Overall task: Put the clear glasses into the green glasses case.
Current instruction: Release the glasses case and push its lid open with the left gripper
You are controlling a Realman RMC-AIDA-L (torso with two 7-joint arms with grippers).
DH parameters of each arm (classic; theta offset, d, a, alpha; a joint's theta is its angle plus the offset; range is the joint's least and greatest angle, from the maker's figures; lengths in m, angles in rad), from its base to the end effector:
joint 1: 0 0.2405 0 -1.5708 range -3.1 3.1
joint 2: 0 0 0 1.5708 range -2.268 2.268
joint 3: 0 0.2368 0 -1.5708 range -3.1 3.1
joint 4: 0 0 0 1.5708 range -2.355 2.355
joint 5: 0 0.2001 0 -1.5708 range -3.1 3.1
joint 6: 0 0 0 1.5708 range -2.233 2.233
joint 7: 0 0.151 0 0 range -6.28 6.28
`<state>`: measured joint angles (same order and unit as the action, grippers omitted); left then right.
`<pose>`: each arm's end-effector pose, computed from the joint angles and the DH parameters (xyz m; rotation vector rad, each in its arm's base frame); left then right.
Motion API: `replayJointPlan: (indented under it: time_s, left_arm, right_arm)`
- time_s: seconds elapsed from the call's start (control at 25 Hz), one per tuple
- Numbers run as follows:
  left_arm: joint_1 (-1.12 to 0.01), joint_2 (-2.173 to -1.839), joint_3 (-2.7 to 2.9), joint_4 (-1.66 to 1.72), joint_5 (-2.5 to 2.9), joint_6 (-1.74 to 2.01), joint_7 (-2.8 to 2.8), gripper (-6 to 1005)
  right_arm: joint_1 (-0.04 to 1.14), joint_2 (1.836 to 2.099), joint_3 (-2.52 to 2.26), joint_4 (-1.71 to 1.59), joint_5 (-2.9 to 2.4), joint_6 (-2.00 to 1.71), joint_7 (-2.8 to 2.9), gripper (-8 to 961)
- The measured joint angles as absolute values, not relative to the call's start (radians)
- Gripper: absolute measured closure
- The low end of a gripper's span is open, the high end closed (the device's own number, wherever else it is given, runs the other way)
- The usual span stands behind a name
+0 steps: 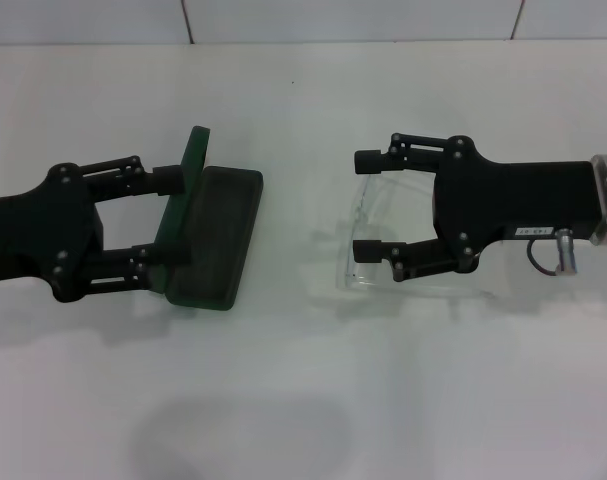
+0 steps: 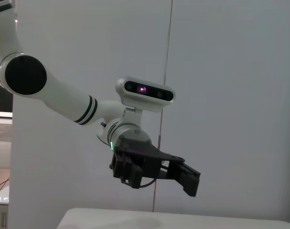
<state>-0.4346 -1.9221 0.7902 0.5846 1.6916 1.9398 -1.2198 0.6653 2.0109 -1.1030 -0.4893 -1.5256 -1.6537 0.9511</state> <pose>-0.2354 0.2696 0.0645 -2.7985 -0.3001 -1.0996 0.1597 0.3183 -0.0125 -2.8433 -0.1712 1.0292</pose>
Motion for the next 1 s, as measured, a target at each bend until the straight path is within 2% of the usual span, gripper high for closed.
replayJointPlan:
  time_s: [0.8,0.88,1.0]
  left_arm:
    - [-0.434,-1.931,0.788,0.602,1.687,1.895,-1.233,264]
    - [-0.438,-1.940,0.766,0.643,1.679,1.882,-1.285,265]
    - [-0.441,-1.973,0.719,0.780,1.681,1.817,-1.439,267]
  right_arm:
    - [0.631,2.013,-1.071,-0.482,-1.475,-1.647,0.916,111]
    - [0.614,2.014,-1.013,-0.480,-1.472,-1.642,0.909,111]
    - [0.589,2.015,-0.926,-0.479,-1.463,-1.624,0.905,111]
